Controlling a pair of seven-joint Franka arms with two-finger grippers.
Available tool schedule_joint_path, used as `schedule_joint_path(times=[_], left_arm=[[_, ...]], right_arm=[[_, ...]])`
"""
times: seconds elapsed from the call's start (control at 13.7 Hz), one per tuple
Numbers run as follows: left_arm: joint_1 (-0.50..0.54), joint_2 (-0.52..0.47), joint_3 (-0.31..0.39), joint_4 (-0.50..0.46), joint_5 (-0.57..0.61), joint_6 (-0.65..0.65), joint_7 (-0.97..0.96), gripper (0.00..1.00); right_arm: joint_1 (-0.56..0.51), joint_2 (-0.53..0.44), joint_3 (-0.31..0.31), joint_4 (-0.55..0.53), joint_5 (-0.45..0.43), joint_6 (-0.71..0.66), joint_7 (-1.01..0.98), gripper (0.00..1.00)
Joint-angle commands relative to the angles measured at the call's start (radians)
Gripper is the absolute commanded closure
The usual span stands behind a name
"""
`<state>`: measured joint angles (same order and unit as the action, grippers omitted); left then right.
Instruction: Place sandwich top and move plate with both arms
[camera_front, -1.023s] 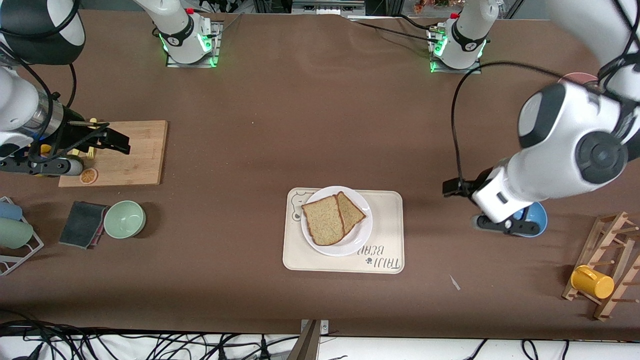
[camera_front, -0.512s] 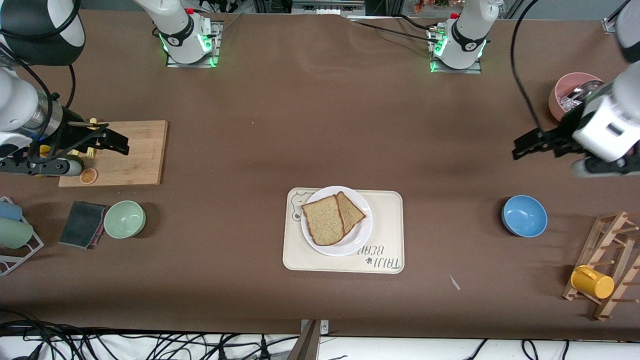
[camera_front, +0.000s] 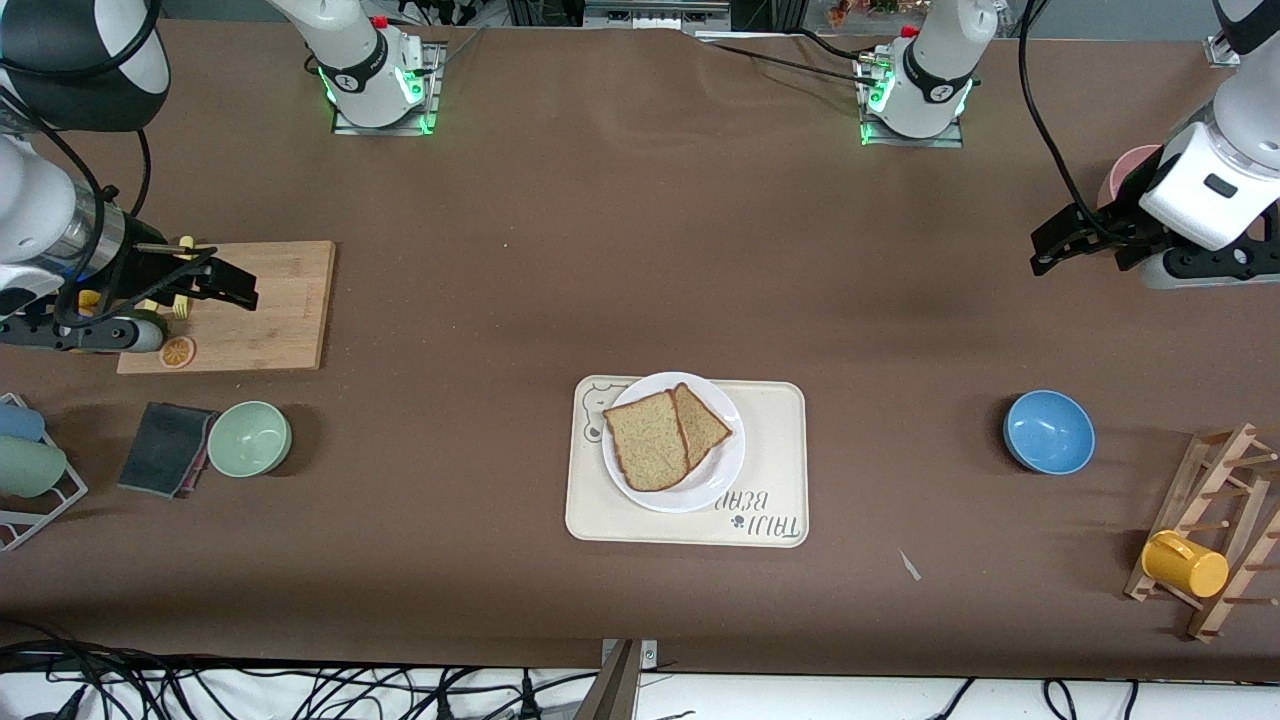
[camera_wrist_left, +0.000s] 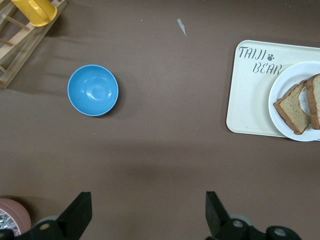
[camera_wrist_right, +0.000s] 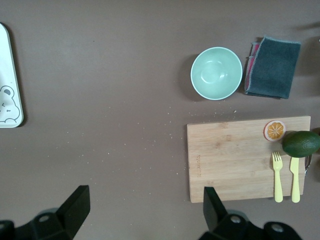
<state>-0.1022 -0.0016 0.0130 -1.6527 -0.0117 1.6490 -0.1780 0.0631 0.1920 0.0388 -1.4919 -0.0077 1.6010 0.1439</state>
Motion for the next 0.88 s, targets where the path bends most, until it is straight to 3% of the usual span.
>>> schedule_joint_path(times=[0.0, 0.8], left_arm=[[-0.004, 0.002, 0.007, 0.007, 0.033, -0.009, -0.001, 0.0], [-0.005, 0.003, 0.008, 0.011, 0.032, -0.031, -0.001, 0.0]], right_arm=[[-0.002, -0.002, 0.003, 0.001, -0.011, 0.005, -0.004, 0.0], [-0.006, 0.0, 0.003, 0.001, -0.011, 0.008, -0.004, 0.0]])
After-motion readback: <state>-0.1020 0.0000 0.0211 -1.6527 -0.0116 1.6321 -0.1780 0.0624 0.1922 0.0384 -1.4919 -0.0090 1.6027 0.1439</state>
